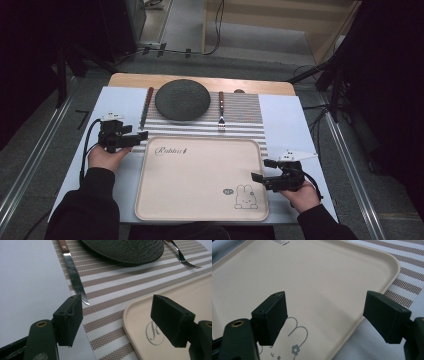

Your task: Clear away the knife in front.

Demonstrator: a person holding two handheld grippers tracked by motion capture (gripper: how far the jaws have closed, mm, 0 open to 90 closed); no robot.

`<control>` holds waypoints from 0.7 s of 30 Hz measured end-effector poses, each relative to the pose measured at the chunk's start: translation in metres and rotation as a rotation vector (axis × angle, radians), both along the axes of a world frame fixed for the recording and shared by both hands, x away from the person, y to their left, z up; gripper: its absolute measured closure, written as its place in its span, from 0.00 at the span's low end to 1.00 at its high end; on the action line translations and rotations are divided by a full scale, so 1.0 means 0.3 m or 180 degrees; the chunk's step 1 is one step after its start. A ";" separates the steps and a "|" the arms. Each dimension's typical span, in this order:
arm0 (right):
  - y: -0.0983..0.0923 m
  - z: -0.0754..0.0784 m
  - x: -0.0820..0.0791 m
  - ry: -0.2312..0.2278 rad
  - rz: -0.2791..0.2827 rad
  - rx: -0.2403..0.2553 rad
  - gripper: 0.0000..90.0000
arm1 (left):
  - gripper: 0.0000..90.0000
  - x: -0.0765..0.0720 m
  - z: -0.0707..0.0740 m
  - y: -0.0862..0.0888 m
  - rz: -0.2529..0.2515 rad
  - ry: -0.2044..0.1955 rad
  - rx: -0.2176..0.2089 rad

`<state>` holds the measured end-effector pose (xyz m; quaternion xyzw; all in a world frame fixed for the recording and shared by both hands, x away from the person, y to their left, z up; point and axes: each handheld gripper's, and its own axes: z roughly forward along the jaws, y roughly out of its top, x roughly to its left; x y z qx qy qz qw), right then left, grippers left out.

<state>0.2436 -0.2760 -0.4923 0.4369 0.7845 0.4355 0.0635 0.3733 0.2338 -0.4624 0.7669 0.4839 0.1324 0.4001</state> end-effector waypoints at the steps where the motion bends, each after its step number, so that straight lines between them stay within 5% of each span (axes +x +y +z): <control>1: 0.000 0.000 0.000 0.0001 -0.0001 0.0003 0.19 | 0.29 0.009 0.000 -0.001 0.0002 -0.0005 0.0009; 6: 0.000 0.000 0.000 -0.0005 0.0003 0.0010 0.19 | 0.29 0.038 -0.003 -0.002 -0.0001 0.0022 -0.0087; 9: 0.003 0.002 -0.001 -0.0005 0.0018 0.0001 0.19 | 0.29 0.055 0.002 -0.006 -0.0015 -0.0010 0.0069; 21: 0.004 0.001 0.001 -0.0011 0.0016 0.0008 0.20 | 0.29 0.153 0.025 -0.018 0.0020 -0.0031 0.0209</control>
